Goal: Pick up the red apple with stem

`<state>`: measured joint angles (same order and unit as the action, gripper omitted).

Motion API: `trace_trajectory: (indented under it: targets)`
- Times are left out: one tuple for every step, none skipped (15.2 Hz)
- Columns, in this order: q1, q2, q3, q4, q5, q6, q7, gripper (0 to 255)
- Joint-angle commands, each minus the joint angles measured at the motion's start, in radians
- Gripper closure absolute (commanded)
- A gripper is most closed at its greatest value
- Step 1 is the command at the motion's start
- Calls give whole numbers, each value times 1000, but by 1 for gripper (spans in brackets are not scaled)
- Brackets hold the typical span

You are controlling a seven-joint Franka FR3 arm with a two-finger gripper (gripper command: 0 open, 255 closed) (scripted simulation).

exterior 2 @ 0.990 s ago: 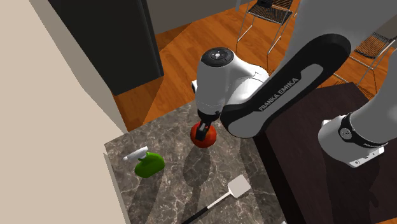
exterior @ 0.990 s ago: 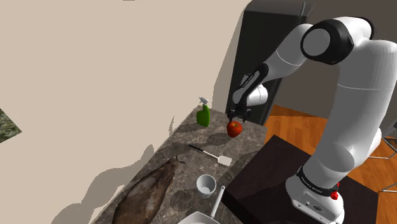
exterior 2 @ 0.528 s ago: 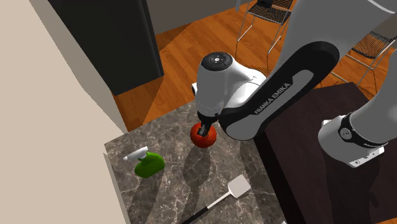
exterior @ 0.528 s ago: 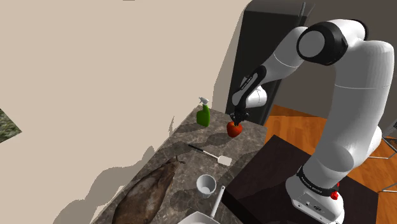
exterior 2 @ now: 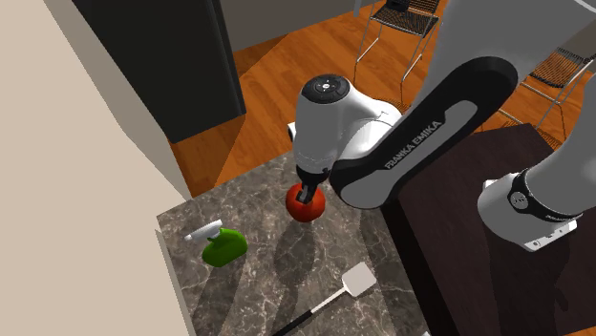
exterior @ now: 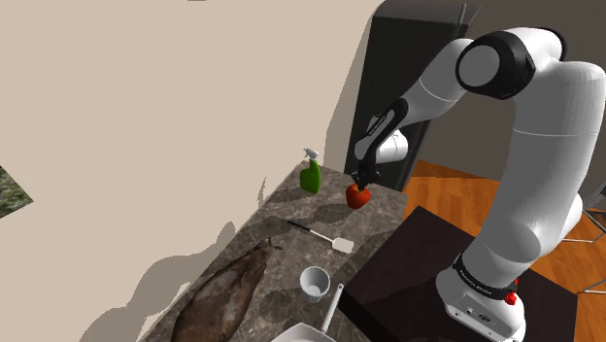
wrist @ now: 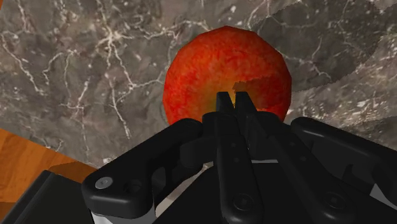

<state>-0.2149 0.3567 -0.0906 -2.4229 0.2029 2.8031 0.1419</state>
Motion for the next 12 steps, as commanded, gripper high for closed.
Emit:
trace_trajectory:
  targets:
    - [6, -25, -8, -4, -9, -20, 8, 255]
    - [9, -39, -13, -7, -15, -32, 12, 255]
    - [12, -53, -17, -9, -21, -44, 17, 255]
    - [15, -68, -21, -11, -27, -56, 22, 255]
    - [18, -82, -25, -13, -33, -68, 27, 255]
    - [20, -96, -29, -14, -39, -81, 32, 255]
    - [23, -110, -32, -16, -45, -93, 37, 255]
    - [25, -123, -36, -17, -51, -106, 42, 255]
    - [27, -137, -39, -18, -58, -118, 46, 255]
    - [28, -151, -41, -18, -64, -131, 51, 255]
    - [30, -164, -44, -18, -70, -144, 56, 255]
    - [31, -177, -46, -18, -76, -157, 61, 255]
